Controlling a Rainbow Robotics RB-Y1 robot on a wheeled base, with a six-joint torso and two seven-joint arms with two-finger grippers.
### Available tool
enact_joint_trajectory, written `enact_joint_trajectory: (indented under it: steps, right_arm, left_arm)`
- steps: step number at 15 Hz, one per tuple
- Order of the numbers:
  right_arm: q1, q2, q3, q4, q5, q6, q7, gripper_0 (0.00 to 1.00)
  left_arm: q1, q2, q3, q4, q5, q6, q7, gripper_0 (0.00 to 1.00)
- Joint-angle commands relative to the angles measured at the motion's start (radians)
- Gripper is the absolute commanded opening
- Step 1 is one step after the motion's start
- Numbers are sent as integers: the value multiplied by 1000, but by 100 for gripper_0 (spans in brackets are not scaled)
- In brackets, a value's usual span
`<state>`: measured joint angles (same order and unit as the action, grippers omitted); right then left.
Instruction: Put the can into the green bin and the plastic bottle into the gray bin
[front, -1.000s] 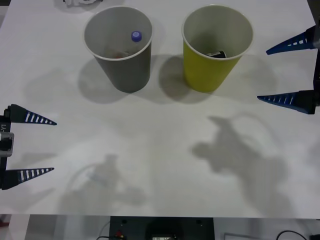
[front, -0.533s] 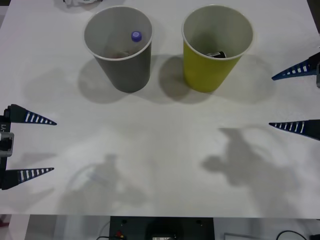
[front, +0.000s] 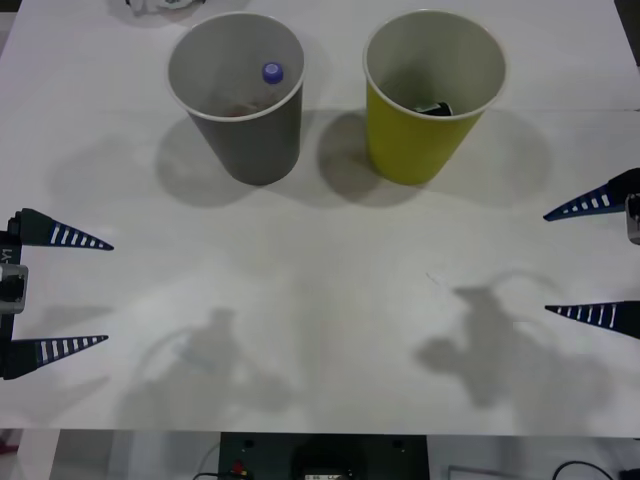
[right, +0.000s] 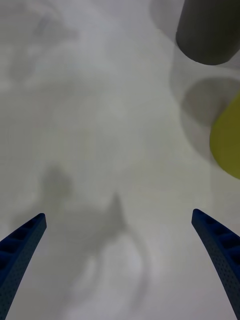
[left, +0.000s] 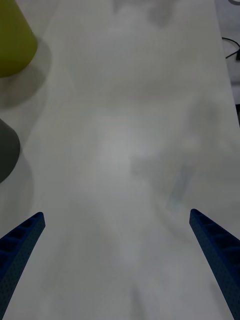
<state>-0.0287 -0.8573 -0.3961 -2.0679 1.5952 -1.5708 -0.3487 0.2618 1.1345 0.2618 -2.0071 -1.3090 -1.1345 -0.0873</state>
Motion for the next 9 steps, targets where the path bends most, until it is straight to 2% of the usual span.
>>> enact_joint_trajectory:
  steps: [1,9]
  right_arm:
    - [35,1,0,0,-4,0,8,100]
    - [44,0,-1,0,-8,0,25,100]
  left_arm:
    - [0,0,0,0,0,0,0,100]
    - [0,0,0,0,0,0,0,100]
